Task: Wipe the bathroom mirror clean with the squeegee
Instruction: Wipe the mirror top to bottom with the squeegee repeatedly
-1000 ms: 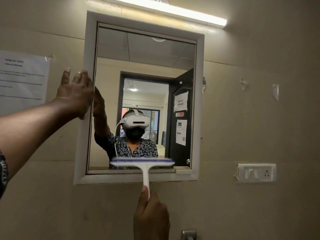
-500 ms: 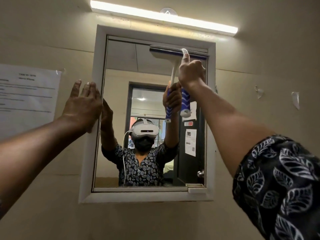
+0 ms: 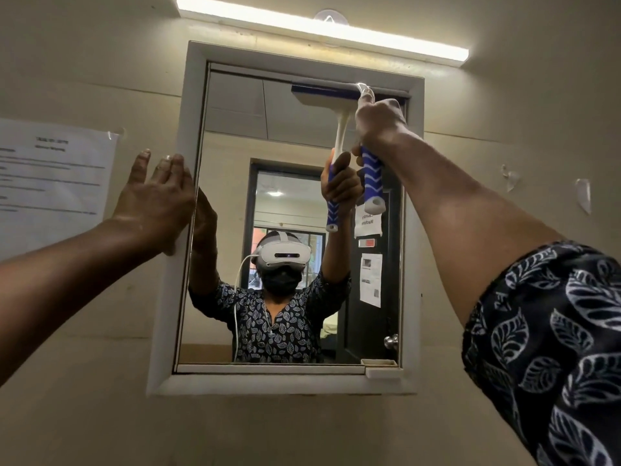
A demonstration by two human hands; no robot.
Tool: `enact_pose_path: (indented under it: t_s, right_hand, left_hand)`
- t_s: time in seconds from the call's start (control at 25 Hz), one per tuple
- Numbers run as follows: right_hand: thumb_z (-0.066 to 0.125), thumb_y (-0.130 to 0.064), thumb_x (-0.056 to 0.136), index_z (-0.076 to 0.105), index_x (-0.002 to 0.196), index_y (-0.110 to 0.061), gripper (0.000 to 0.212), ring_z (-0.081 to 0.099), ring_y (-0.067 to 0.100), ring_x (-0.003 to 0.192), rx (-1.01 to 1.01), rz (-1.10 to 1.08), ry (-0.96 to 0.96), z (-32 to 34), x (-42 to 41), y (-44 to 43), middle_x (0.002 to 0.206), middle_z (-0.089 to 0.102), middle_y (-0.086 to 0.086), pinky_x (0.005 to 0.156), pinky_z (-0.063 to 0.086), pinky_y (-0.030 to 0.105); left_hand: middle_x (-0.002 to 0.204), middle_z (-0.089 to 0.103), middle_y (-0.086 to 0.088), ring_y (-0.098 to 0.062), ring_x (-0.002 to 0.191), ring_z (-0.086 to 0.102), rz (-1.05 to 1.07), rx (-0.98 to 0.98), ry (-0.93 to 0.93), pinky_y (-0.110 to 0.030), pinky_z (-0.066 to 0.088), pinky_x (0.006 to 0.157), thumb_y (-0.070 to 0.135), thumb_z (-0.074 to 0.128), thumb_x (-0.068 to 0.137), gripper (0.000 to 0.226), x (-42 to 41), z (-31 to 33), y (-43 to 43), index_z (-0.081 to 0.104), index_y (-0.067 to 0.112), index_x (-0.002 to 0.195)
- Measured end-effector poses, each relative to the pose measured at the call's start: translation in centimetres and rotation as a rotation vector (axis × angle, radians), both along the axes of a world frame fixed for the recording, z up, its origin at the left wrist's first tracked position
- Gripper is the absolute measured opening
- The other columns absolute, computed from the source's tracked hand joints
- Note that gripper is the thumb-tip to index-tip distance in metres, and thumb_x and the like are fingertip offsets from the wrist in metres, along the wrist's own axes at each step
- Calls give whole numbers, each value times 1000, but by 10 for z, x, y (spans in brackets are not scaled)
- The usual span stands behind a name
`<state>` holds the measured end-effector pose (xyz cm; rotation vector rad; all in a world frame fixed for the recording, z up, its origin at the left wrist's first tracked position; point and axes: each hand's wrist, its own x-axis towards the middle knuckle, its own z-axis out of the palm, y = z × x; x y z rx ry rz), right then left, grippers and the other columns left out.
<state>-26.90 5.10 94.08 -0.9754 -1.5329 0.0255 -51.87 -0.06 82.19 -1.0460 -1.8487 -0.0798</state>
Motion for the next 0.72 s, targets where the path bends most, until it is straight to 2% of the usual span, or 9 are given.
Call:
enact_pose_path:
  t_s: [0.16, 0.32, 0.4, 0.48, 0.52, 0.6, 0.72]
  right_hand:
    - [20, -40, 100, 45, 123, -8, 46, 48, 9, 56, 12, -20, -49, -29, 8, 0, 68, 45, 1, 49, 39, 20]
    - [19, -48, 99, 53, 85, -9, 53, 44, 12, 48, 36, 67, -6, -69, 8, -2, 59, 47, 2, 47, 35, 23]
    - [20, -48, 98, 55, 87, -7, 55, 46, 14, 48, 20, 88, 27, -93, 7, -5, 59, 49, 3, 47, 36, 25]
    - [21, -49, 98, 57, 90, -3, 58, 54, 20, 53, -47, 120, 41, -121, 7, -9, 64, 56, 9, 51, 47, 33]
    - [21, -50, 98, 58, 92, -2, 60, 60, 27, 59, -82, 135, 36, -138, 8, -11, 70, 61, 13, 60, 55, 40]
    - [20, -50, 98, 60, 90, -3, 62, 67, 32, 70, -136, 161, 17, -174, 9, -16, 79, 67, 18, 73, 57, 48]
    - [20, -50, 97, 63, 86, -8, 61, 68, 26, 72, -179, 132, 5, -224, 10, -26, 81, 70, 13, 73, 58, 44]
  left_hand:
    - [156, -2, -20, -32, 146, 2, 27, -45, 13, -53, 0, 115, 49, 78, 62, 128, -6, -3, 1, -4, -1, 147]
    - [156, -1, -20, -32, 146, 3, 42, -56, 41, -54, -1, 114, 49, 78, 63, 128, -5, 0, 4, -4, -2, 146]
    - [156, 0, -21, -33, 146, 3, 35, -60, 26, -54, -1, 114, 49, 79, 62, 129, -3, 0, 3, -3, -3, 146]
    - [156, 1, -22, -33, 145, 4, 20, -60, 18, -54, -1, 114, 48, 79, 61, 128, -2, -1, 2, -2, -3, 146]
    - [156, 2, -22, -34, 145, 5, 20, -64, 12, -54, 0, 114, 47, 79, 61, 128, 0, -1, 1, -2, -4, 146]
    - [156, 3, -22, -34, 145, 5, 25, -73, 9, -53, 0, 115, 48, 79, 62, 127, 3, -1, -2, -1, -5, 146]
    - [156, 3, -22, -34, 145, 5, 36, -93, 2, -51, 1, 115, 50, 77, 63, 124, 10, 0, -8, 1, -4, 146]
